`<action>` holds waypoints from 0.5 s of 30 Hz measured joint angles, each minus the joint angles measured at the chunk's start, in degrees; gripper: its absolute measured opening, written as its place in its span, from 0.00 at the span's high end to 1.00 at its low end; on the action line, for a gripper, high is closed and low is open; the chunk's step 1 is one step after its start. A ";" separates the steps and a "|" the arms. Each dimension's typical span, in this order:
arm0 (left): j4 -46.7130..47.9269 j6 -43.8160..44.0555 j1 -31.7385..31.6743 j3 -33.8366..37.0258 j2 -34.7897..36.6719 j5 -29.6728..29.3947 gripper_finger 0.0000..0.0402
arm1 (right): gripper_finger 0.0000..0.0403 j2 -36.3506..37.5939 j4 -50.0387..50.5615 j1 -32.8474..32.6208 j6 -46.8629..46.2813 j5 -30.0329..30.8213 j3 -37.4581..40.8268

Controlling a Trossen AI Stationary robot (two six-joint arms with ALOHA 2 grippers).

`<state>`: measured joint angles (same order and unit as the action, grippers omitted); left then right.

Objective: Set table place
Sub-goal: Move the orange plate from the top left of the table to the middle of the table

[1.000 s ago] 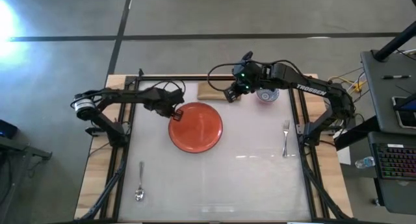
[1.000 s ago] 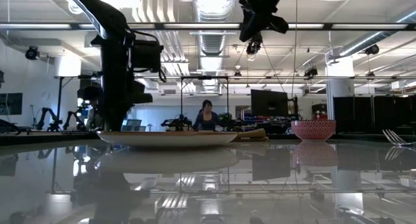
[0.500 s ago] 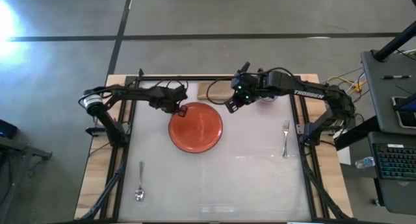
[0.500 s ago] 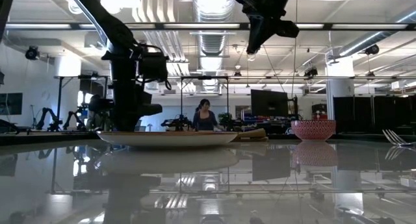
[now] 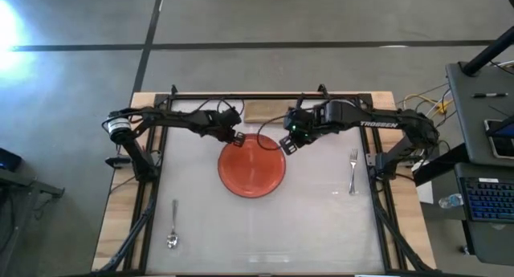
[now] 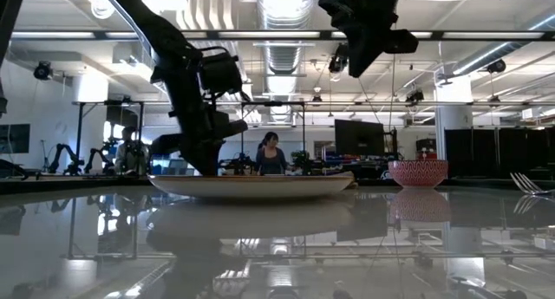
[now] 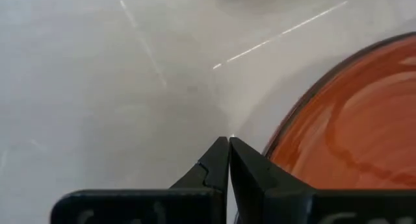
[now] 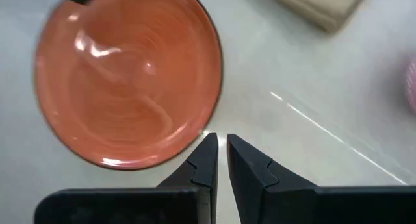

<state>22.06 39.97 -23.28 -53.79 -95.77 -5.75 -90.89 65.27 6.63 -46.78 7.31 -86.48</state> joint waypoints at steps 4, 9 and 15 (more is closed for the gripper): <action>0.51 0.15 3.57 0.46 -0.19 -0.15 1.00 | 0.93 0.00 1.03 -1.25 -1.66 -0.03 2.09; 0.76 0.38 8.22 0.45 -0.21 0.70 1.00 | 0.93 0.00 1.03 -2.17 -2.78 -0.41 3.90; 1.54 3.10 10.61 0.45 0.17 -0.21 1.00 | 0.93 0.01 2.44 -2.73 -2.78 0.05 5.89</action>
<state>23.59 43.07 -12.67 -53.34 -95.60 -5.96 -90.88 67.71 3.90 -49.56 7.35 -80.59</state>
